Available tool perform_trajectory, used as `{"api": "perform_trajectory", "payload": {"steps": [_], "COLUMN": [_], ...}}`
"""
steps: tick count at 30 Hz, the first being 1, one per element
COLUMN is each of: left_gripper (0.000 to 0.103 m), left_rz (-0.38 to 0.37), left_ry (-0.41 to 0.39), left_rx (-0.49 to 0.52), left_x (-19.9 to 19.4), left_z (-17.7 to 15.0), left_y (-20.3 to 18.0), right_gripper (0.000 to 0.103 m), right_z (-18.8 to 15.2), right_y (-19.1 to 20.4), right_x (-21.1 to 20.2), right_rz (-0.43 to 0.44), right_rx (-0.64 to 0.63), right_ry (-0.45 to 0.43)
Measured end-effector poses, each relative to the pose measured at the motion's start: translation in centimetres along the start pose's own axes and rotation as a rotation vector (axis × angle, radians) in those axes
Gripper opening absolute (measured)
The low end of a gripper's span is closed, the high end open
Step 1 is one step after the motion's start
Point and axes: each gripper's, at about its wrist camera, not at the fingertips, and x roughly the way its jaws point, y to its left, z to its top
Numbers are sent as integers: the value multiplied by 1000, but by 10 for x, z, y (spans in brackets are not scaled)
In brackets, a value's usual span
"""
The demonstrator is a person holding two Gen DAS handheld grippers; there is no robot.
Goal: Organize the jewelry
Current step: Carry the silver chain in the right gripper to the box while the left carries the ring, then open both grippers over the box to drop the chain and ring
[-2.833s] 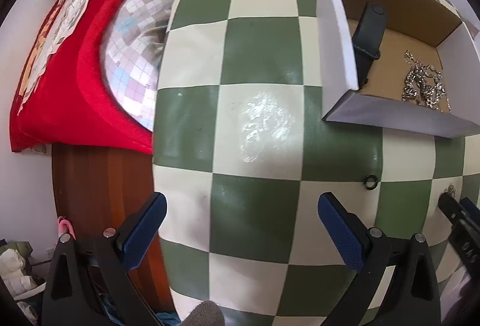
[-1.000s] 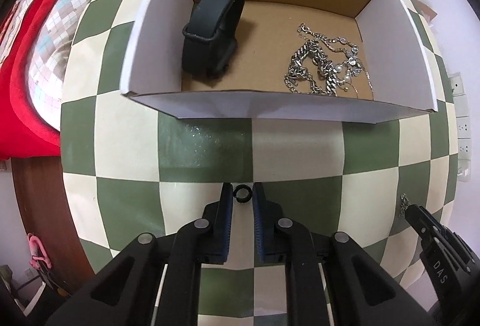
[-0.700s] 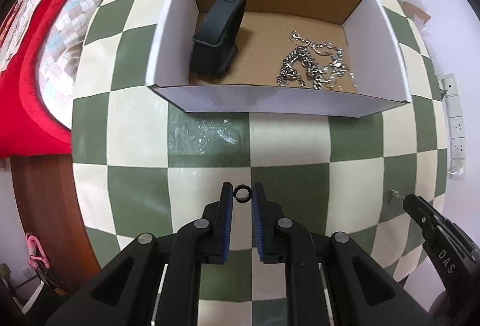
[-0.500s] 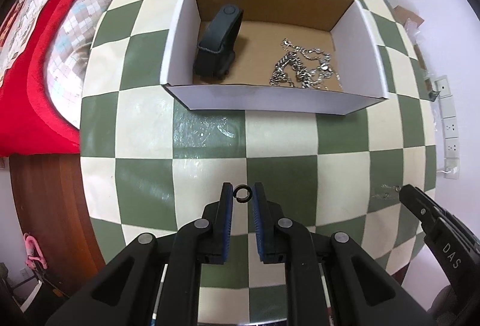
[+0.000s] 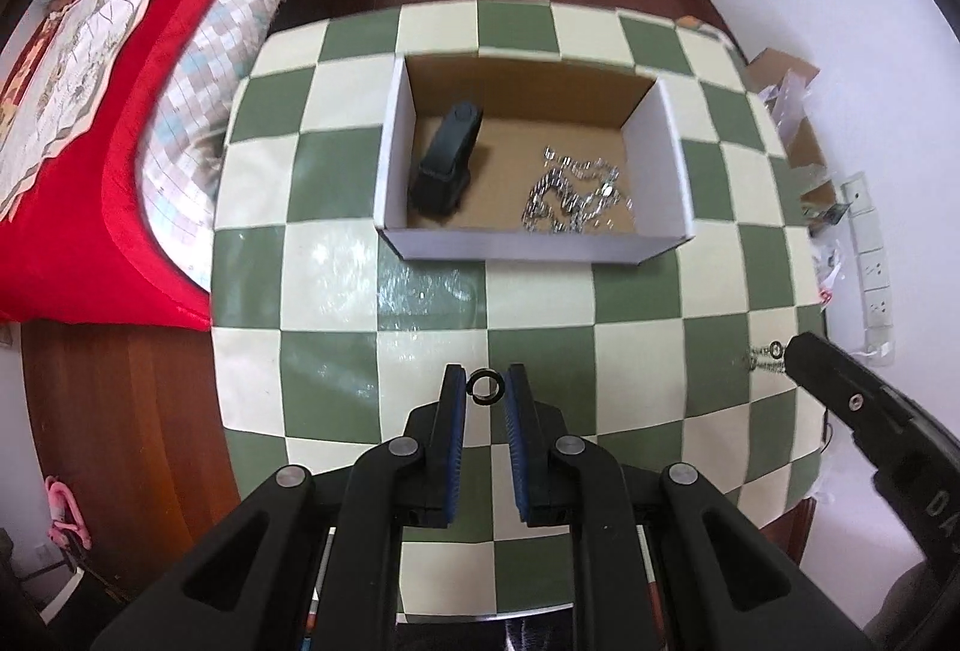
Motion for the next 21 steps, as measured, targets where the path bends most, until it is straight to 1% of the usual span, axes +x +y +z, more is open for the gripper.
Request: {"api": "perform_trajectory", "payload": {"steps": [6,10,15,16,18,21], "left_gripper": [10,10,10,10,10,10], "left_rz": [-27,-58,-113,-117,-116,-108], "left_ry": [-42,-43,-5,2,10,24], "left_rx": [-12,-41,-113,-130,-149,-177], "left_x": [-19,-17,10,16,27,45], "left_z": [18,35,59,63,69,80], "left_y": [1,7,21,24,28,34], "right_gripper": [15,15,15,15,15,15], "right_z": [25,49,85,95,108,125], "right_y": [22,34,39,40,38,35], "right_x": [-36,-44,-23,-13,2,35], "right_rz": [67,130,221,246,261,280], "right_rx": [-31,-41,-14,-13,-2,14], "right_ry": [-41,-41,-4,15,31,81]}}
